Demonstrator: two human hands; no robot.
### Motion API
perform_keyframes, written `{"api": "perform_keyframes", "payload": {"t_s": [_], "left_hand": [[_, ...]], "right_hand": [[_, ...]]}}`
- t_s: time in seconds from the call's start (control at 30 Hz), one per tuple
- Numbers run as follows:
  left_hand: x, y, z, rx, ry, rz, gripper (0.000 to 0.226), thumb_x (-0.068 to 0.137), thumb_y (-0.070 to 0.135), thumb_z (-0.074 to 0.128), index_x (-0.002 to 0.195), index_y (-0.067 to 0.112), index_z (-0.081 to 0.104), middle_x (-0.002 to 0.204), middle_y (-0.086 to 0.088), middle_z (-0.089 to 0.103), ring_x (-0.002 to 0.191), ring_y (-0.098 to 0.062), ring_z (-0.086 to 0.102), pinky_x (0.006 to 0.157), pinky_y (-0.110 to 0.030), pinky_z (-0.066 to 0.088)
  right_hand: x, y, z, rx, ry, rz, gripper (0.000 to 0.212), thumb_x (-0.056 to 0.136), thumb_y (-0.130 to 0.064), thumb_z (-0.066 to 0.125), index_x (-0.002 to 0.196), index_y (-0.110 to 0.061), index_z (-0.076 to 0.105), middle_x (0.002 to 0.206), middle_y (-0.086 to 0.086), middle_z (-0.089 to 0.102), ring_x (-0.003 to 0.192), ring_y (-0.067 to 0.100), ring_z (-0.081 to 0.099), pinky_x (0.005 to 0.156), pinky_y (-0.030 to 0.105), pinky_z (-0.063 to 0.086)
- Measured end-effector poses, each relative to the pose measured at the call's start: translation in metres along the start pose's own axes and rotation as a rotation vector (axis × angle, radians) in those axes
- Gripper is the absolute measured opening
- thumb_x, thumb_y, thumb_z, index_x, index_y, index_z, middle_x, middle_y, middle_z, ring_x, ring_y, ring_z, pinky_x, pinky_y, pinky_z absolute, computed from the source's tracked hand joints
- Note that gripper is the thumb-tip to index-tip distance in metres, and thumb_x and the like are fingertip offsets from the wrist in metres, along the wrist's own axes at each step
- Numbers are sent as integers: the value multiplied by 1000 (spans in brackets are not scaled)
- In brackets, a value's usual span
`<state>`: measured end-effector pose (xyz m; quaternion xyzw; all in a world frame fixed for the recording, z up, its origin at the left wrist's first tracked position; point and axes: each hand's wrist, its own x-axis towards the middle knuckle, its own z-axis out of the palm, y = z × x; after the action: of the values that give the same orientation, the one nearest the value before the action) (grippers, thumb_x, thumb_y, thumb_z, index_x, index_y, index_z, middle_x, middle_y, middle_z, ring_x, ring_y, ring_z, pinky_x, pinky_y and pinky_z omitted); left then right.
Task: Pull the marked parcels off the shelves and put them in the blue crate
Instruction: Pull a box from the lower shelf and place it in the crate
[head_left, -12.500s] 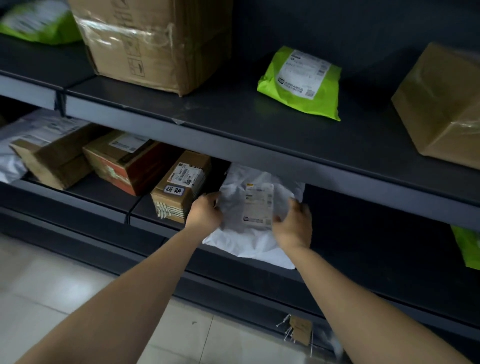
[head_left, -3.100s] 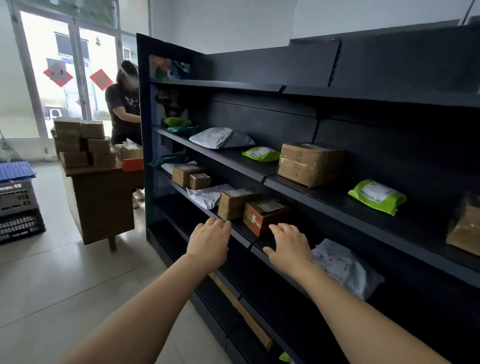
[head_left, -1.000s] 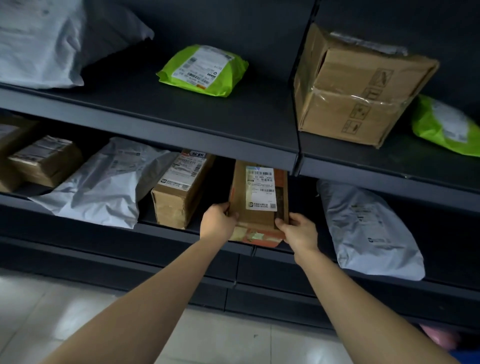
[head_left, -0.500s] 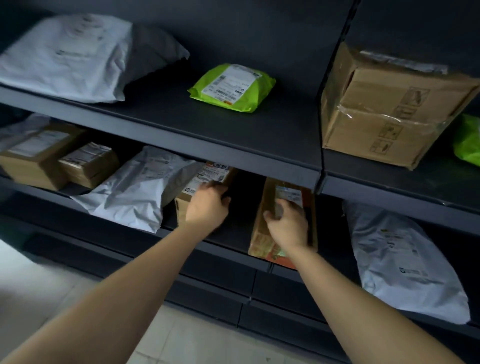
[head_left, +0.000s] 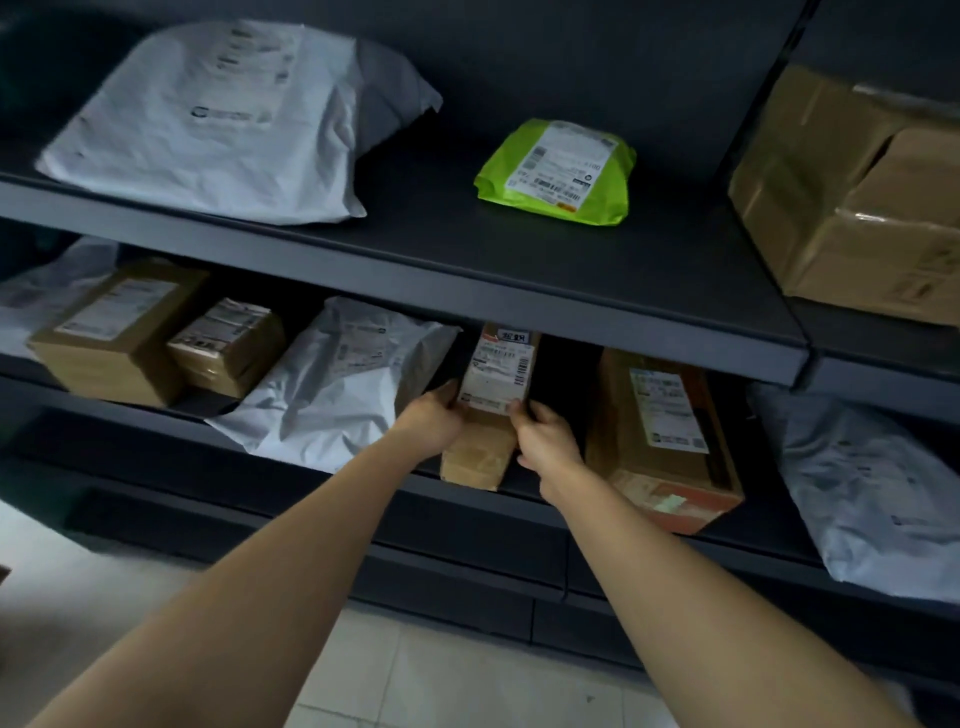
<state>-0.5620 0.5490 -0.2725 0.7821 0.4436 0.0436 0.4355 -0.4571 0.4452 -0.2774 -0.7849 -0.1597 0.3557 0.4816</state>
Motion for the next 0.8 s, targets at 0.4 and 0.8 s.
{"api": "perform_keyframes", "payload": {"t_s": [0.4, 0.8], "left_hand": [[-65, -30, 5, -165, -159, 145, 41, 100, 39, 40, 142, 37, 37, 122, 0, 64, 106, -23, 63, 91, -45, 53], [-217, -7, 49, -228, -85, 346, 49, 98, 37, 48, 143, 49, 32, 110, 30, 61, 97, 9, 58, 76, -13, 46]], "right_hand": [[-85, 21, 4, 205, 161, 12, 42, 92, -22, 64, 133, -19, 55, 123, 4, 64, 104, 17, 62, 91, 37, 54], [-231, 75, -56, 319, 238, -192, 32, 92, -18, 63, 122, -28, 63, 110, -14, 70, 104, 1, 64, 86, 21, 54]]}}
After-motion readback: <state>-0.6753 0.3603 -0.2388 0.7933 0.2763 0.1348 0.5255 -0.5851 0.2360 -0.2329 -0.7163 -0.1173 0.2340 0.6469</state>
